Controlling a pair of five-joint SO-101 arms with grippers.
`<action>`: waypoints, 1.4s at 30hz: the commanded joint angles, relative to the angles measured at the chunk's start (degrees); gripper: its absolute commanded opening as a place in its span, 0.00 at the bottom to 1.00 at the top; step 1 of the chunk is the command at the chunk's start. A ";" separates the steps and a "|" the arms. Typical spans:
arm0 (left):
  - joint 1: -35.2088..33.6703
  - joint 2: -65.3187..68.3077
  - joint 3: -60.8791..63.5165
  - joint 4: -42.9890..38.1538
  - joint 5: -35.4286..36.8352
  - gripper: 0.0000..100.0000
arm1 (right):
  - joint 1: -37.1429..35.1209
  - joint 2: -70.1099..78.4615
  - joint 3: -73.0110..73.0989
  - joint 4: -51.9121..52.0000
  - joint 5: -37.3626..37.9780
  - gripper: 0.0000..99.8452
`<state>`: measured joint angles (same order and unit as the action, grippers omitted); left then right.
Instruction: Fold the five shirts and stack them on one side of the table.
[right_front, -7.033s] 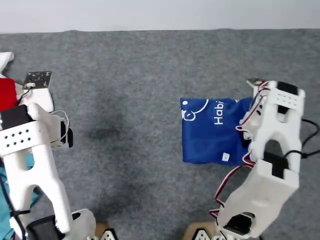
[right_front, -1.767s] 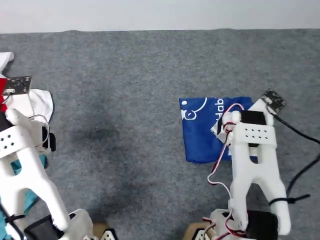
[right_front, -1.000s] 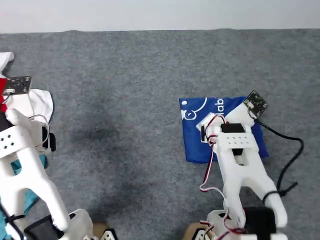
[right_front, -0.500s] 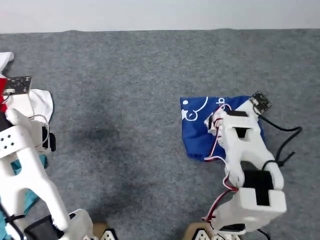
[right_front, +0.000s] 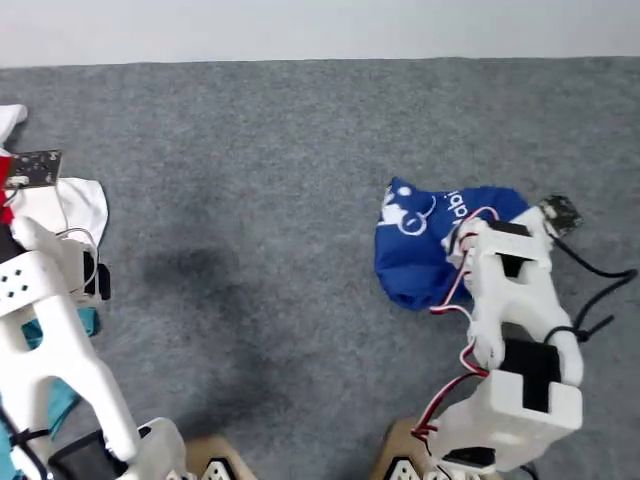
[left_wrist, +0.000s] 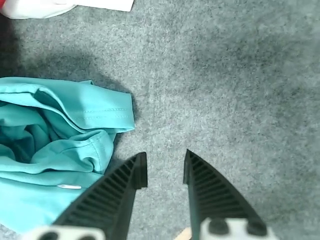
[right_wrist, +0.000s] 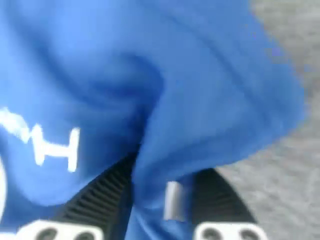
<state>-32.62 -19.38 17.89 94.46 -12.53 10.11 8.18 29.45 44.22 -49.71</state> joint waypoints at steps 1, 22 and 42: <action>-0.09 -2.02 -0.84 -0.53 0.18 0.14 | 1.89 -5.49 -4.66 1.10 3.16 0.01; -0.09 -2.02 -0.84 -0.53 0.18 0.14 | 17.80 -18.15 -5.36 1.10 27.87 0.01; -0.18 -2.02 -0.75 0.35 0.18 0.14 | 41.27 14.20 -34.55 -5.93 56.00 0.01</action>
<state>-32.62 -19.38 17.89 94.46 -12.53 48.00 20.57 2.64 37.27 2.95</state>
